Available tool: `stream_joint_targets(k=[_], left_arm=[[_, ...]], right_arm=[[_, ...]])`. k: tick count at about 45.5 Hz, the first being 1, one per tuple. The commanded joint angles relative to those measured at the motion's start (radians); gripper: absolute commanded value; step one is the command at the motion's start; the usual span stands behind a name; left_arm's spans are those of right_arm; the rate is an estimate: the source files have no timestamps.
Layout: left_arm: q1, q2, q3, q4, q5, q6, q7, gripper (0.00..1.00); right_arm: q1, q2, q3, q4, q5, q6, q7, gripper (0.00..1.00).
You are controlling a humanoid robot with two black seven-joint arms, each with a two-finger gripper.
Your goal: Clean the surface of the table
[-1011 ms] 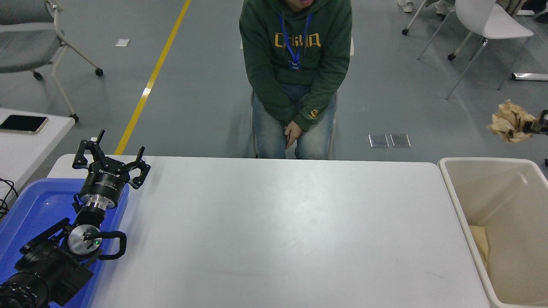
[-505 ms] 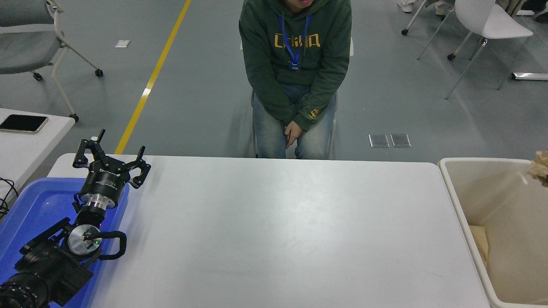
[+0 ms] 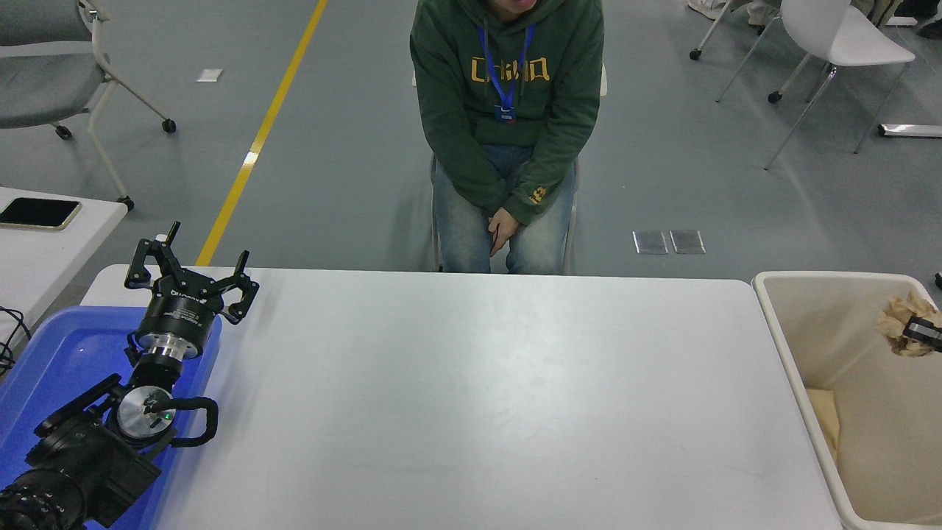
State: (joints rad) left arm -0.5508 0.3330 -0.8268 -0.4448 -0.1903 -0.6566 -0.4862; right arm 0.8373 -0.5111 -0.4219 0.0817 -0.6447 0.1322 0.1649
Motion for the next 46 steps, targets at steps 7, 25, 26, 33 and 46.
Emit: stream_joint_targets(k=[7, 25, 26, 33, 46], left_arm=[[0.0, 0.0, 0.0, 0.0, 0.0, 0.0, 0.0, 1.0], [0.0, 0.001, 0.0, 0.0, 0.0, 0.0, 0.0, 1.0], [0.0, 0.0, 0.0, 0.0, 0.0, 0.0, 0.0, 1.0], [0.0, 0.0, 0.0, 0.0, 0.0, 0.0, 0.0, 1.0], [0.0, 0.0, 0.0, 0.0, 0.0, 0.0, 0.0, 1.0]], right_arm=[[-0.029, 0.085, 0.061, -0.022, 0.002, -0.049, -0.102, 0.07], [-0.035, 0.083, 0.104, -0.022, 0.114, -0.091, -0.105, 0.64], [-0.035, 0.082, 0.104, -0.022, 0.125, -0.092, -0.105, 0.74], [-0.033, 0.078, 0.104, -0.022, 0.145, -0.092, -0.104, 1.0], [-0.001, 0.065, 0.135, -0.013, 0.154, -0.092, -0.102, 1.0]])
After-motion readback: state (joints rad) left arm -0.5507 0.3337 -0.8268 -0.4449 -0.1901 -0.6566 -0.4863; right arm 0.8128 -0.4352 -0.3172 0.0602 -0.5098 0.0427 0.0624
